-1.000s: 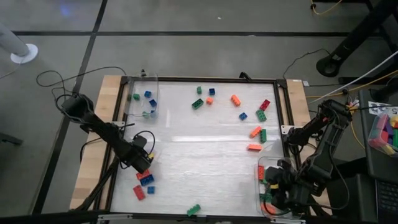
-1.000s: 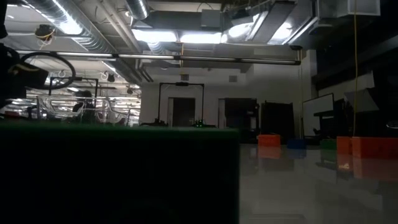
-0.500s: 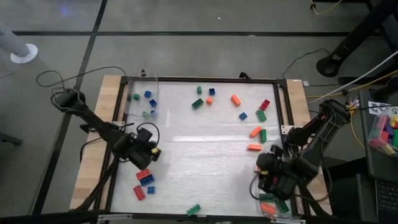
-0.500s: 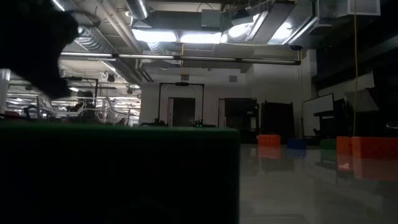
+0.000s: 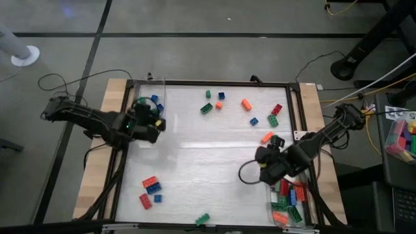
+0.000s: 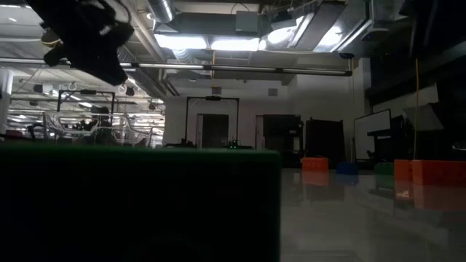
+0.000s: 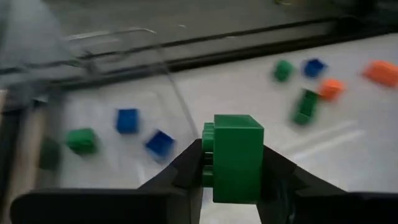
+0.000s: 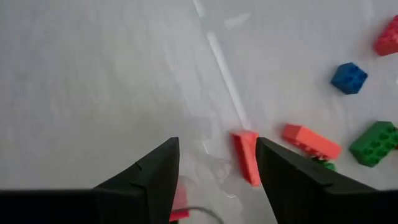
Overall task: Sort blocks by size
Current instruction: Put the 4 stud green game piece into the top transparent bin, then put the 8 stud orange game piece into the bottom transparent bin
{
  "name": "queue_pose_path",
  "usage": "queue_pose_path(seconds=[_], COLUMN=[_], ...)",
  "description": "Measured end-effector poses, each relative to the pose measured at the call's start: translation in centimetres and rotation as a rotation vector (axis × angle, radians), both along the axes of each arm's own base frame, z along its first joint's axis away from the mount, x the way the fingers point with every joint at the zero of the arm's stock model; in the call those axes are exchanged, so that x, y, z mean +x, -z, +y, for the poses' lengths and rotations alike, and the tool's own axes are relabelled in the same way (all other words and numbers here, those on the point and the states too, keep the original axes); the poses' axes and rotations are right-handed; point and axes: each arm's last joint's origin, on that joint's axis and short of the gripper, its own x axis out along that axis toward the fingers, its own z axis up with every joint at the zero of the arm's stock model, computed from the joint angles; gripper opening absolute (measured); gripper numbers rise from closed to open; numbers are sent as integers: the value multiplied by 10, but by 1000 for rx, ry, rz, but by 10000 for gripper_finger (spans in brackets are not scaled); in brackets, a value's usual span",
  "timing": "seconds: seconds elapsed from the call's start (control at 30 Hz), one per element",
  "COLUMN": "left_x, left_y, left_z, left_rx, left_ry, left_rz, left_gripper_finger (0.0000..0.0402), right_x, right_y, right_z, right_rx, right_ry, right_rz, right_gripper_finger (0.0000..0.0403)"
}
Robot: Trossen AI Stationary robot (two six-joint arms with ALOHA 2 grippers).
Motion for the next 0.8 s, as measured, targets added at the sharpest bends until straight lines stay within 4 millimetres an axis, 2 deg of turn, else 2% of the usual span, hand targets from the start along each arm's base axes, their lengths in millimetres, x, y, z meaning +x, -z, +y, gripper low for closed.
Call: queue_pose_path(seconds=[0.23,0.4,0.6,0.8], left_x=[-5,-8,-6,-2], left_y=[10,12,11,10], left_z=[36,53,63,65], left_rx=[27,-43,-100,-84], left_ry=[-174,-230,-204,-153], left_rz=[128,167,180,185], left_gripper_finger=[128,156,178,180], right_x=[9,12,16,30], right_y=[0,0,3,18], right_z=[-16,-23,-30,-43], right_rx=[5,-19,-53,-41], right_ry=[-1,-45,-105,-100], right_rz=[35,56,97,218], right_gripper_finger=[211,211,211,211])
